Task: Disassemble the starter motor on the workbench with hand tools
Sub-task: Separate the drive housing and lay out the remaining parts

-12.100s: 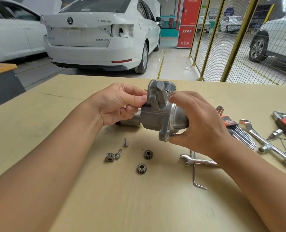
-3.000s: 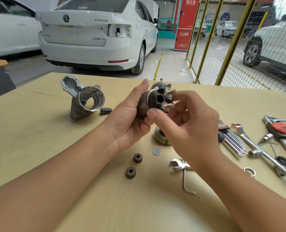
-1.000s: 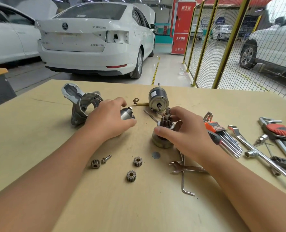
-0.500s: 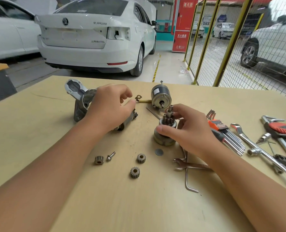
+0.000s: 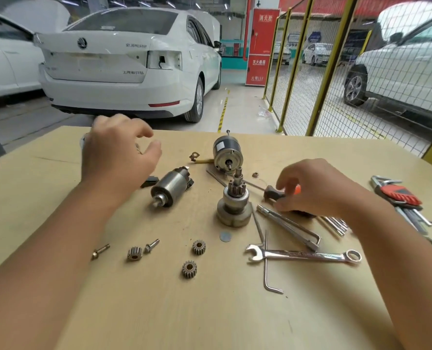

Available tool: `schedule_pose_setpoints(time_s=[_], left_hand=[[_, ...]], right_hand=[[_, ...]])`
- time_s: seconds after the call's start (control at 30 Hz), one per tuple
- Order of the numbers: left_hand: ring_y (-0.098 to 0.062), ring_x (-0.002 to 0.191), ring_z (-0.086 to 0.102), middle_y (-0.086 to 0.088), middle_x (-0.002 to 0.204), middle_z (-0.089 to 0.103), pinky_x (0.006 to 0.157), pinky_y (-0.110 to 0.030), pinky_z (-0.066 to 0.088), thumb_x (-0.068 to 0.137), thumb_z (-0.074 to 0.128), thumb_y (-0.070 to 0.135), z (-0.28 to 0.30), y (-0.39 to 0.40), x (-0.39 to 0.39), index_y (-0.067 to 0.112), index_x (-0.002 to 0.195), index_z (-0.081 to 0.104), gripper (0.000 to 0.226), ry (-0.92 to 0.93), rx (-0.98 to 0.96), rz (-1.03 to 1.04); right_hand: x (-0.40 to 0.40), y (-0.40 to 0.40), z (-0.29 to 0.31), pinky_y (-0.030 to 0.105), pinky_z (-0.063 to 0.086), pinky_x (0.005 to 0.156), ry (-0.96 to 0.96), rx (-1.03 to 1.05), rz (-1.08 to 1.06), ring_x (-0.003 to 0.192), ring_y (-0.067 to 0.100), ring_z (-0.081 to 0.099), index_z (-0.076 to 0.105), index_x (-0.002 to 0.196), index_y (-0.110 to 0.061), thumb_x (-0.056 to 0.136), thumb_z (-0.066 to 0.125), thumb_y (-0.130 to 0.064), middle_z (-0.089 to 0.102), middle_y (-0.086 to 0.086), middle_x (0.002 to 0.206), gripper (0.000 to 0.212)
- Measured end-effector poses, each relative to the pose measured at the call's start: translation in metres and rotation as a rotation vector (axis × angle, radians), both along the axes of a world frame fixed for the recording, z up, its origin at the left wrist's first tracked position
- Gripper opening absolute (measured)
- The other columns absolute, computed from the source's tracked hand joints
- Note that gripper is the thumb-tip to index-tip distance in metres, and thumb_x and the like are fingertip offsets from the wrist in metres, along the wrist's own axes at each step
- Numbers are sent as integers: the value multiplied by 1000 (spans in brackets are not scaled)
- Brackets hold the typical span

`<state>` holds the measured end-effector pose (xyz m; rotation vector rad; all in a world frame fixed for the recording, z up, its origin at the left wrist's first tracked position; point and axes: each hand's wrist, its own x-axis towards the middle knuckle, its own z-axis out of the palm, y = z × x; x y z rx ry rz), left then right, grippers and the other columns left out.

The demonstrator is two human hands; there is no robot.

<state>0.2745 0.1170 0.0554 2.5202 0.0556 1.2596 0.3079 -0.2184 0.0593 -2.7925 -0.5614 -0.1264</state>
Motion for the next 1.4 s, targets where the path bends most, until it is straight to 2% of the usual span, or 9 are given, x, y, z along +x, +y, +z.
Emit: schedule_pose_setpoints(time_s=[0.23, 0.43, 0.63, 0.83, 0.9, 1.07, 1.2, 1.3, 1.4], left_hand=[[-37, 126, 42, -4, 122, 58, 94, -54, 38, 81, 74, 35, -4, 36, 6, 31, 103, 71, 22, 88, -120, 303], [-39, 127, 42, -9, 132, 46, 100, -52, 42, 80, 75, 31, -15, 45, 13, 29, 125, 63, 47, 270, -288, 264], [-29, 105, 47, -13, 138, 43, 96, -40, 40, 77, 72, 10, -27, 49, 21, 36, 146, 35, 82, 224, -429, 183], [-34, 101, 50, -4, 120, 49, 77, -39, 45, 82, 67, 13, -32, 60, 27, 43, 143, 30, 78, 287, -671, 231], [-34, 99, 51, -2, 117, 47, 76, -40, 46, 81, 68, 18, -33, 60, 27, 46, 141, 29, 77, 286, -673, 228], [-35, 99, 50, -3, 118, 46, 81, -41, 47, 76, 70, 34, -35, 60, 24, 49, 144, 21, 84, 296, -647, 228], [-40, 110, 57, -10, 133, 57, 95, -49, 52, 73, 70, 48, -34, 58, 22, 46, 154, 6, 104, 247, -648, 252], [-37, 110, 59, -8, 131, 60, 93, -46, 53, 72, 65, 48, -36, 56, 22, 40, 149, 21, 89, 180, -693, 271], [-28, 100, 62, 4, 110, 63, 83, -36, 55, 75, 64, 42, -37, 57, 25, 35, 121, 45, 51, 42, -780, 253]], right_hand=[[-9, 16, -3, 32, 56, 60, 96, -211, -52, 70, 16, 63, 70, 65, -30, 61, 84, -42, 66, -7, 72, 19], [-10, 28, -15, 23, 36, 49, 27, -364, -84, 61, 23, 55, 56, 66, -16, 71, 64, -22, 55, 0, 67, 11], [-14, 37, -19, 31, 52, 63, -45, -289, -92, 72, 26, 61, 63, 82, -21, 72, 59, -21, 61, 0, 80, 11], [-24, 37, -7, 29, 54, 53, 24, -192, 157, 65, 14, 63, 67, 65, -24, 68, 69, -24, 64, -7, 64, 4], [-32, 41, -4, 14, 41, 43, 51, -175, 264, 60, 6, 59, 71, 69, -27, 68, 73, -32, 62, -8, 59, 6], [-46, 66, -17, 21, 32, 49, -74, -210, 487, 62, 6, 47, 74, 102, -35, 84, 64, -47, 51, -13, 63, 24], [-46, 74, -25, 15, 29, 52, -84, -207, 467, 72, 8, 47, 73, 101, -34, 89, 64, -37, 44, -23, 65, 15], [-44, 74, -27, 20, 37, 55, -46, -202, 433, 73, 8, 52, 70, 96, -31, 89, 67, -35, 49, -21, 68, 8], [-43, 73, -28, 14, 26, 51, 5, -179, 396, 66, -5, 46, 67, 91, -33, 88, 69, -34, 50, -21, 66, 4]])
